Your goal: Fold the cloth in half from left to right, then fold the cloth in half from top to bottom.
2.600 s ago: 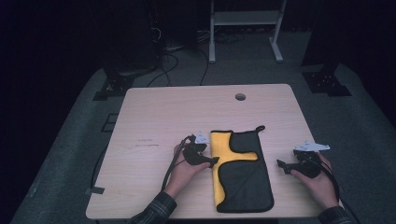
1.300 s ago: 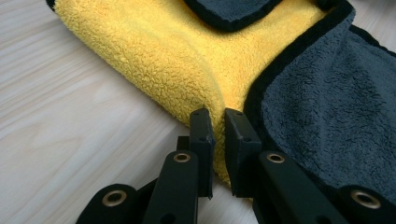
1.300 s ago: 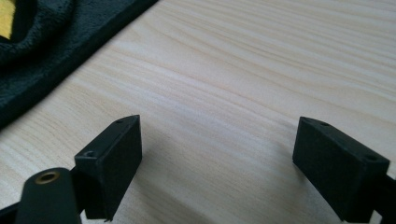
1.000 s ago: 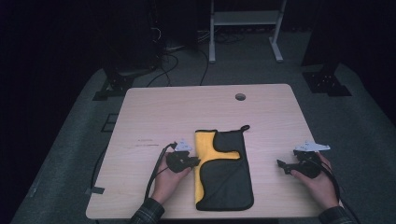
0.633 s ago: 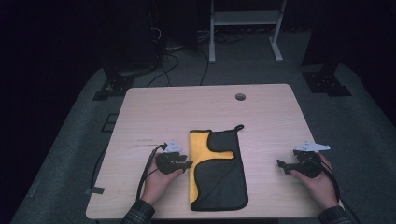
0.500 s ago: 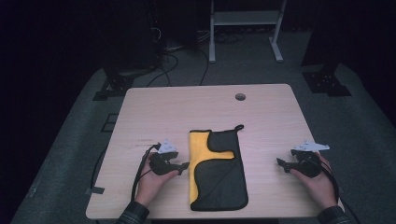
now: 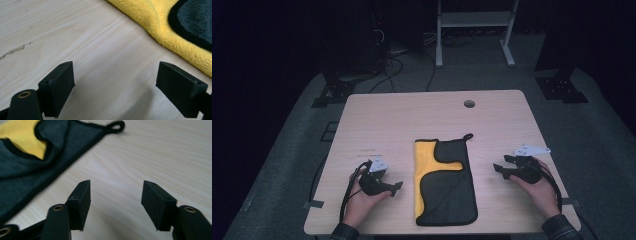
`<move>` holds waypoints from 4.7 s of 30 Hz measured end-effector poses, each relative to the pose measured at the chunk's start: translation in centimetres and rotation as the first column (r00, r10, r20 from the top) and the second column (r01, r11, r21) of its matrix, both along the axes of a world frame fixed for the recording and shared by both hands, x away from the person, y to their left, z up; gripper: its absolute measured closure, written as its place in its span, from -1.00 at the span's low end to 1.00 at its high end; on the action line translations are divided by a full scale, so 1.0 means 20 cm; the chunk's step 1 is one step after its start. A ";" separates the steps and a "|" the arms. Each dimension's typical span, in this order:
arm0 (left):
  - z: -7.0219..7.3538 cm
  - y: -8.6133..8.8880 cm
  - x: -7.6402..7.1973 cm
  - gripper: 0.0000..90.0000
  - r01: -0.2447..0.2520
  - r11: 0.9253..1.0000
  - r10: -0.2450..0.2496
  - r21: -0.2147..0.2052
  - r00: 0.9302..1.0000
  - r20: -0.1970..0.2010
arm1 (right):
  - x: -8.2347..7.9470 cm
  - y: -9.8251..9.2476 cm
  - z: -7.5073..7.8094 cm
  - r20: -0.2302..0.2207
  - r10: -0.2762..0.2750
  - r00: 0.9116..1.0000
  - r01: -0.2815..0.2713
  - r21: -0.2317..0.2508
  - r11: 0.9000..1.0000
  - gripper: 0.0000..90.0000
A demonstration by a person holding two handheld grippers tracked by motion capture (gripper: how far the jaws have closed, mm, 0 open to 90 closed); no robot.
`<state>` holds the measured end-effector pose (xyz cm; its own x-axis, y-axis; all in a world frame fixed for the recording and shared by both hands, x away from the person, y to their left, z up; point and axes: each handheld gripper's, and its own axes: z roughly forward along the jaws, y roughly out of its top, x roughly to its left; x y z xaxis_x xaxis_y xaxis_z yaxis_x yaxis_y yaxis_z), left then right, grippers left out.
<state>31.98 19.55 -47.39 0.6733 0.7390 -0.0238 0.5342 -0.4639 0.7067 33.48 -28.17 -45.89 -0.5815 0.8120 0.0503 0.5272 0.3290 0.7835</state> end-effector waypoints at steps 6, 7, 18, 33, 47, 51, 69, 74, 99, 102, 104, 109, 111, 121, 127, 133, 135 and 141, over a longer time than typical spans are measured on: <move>-0.02 0.00 0.00 -0.77 0.003 1.000 -0.003 0.018 1.000 0.002 | 0.05 0.11 0.04 0.016 0.066 0.998 -0.066 0.005 0.998 -0.07; -0.02 0.00 0.00 -0.77 0.008 1.000 -0.008 0.022 1.000 0.005 | 0.06 0.13 0.05 0.013 0.075 0.997 -0.075 0.006 0.997 -0.06; -0.05 -0.01 0.00 -0.98 0.056 0.998 -0.056 0.022 0.998 0.036 | 0.15 0.35 0.11 0.027 0.193 0.981 -0.193 0.023 0.981 0.11; -0.05 -0.01 0.00 -1.00 0.058 0.998 -0.059 0.023 0.998 0.032 | 0.28 0.62 0.13 0.025 0.298 0.954 -0.299 0.031 0.954 0.32; -0.05 -0.01 0.00 -1.00 0.058 0.998 -0.059 0.024 0.998 0.033 | 0.32 0.83 0.02 -0.033 0.379 0.925 -0.380 -0.017 0.925 0.39; -0.05 -0.01 0.00 -1.00 0.057 0.998 -0.058 0.021 0.998 0.034 | 0.33 0.87 -0.01 -0.038 0.380 0.924 -0.381 -0.015 0.924 0.42; -0.05 -0.01 0.00 -1.00 0.058 0.998 -0.059 0.024 0.998 0.033 | 0.34 0.85 0.02 0.021 0.318 0.948 -0.316 -0.063 0.947 0.85; -0.05 -0.01 0.00 -1.00 0.058 0.998 -0.059 0.024 0.998 0.033 | 0.39 0.74 0.07 0.040 0.249 0.968 -0.247 -0.046 0.968 0.86; -0.05 -0.01 0.00 -1.00 0.054 0.998 -0.055 0.021 0.998 0.033 | 0.52 0.48 0.01 -0.018 0.047 0.999 -0.047 -0.010 0.999 0.44; -0.05 -0.01 0.00 -1.00 0.054 0.998 -0.055 0.021 0.998 0.033 | 0.47 0.48 0.03 -0.025 0.089 0.996 -0.090 -0.004 0.996 0.32; -0.05 -0.01 0.00 -1.00 0.053 0.998 -0.054 0.021 0.998 0.033 | 0.42 0.48 0.05 -0.017 0.113 0.993 -0.113 0.012 0.994 0.32; -0.05 -0.01 0.00 -1.00 0.053 0.998 -0.054 0.021 0.998 0.033 | 0.33 0.48 0.07 -0.010 0.161 0.987 -0.161 0.048 0.986 0.31; -0.05 -0.01 0.00 -1.00 0.053 0.998 -0.054 0.021 0.998 0.033 | 0.26 0.50 0.08 -0.006 0.197 0.980 -0.196 0.063 0.979 0.30; -0.05 -0.01 0.00 -1.00 0.053 0.998 -0.053 0.022 0.998 0.033 | 0.10 0.70 0.08 -0.007 0.359 0.933 -0.357 0.090 0.930 0.26; -0.05 -0.01 0.00 -1.00 0.051 0.999 -0.052 0.019 0.998 0.033 | 0.10 0.85 0.03 -0.025 0.403 0.915 -0.400 0.089 0.912 0.22; -0.05 -0.01 0.00 -1.00 0.053 0.998 -0.054 0.021 0.998 0.035 | 0.12 0.96 -0.02 -0.042 0.428 0.903 -0.424 0.079 0.902 0.22; -0.05 -0.01 0.00 -1.00 0.053 0.998 -0.054 0.021 0.998 0.035 | 0.13 0.99 -0.04 -0.051 0.437 0.898 -0.434 0.058 0.899 0.22; -0.05 -0.01 0.00 -1.00 0.050 0.999 -0.051 0.017 0.998 0.035 | 0.13 1.04 -0.10 -0.064 0.459 0.886 -0.459 0.019 0.888 0.36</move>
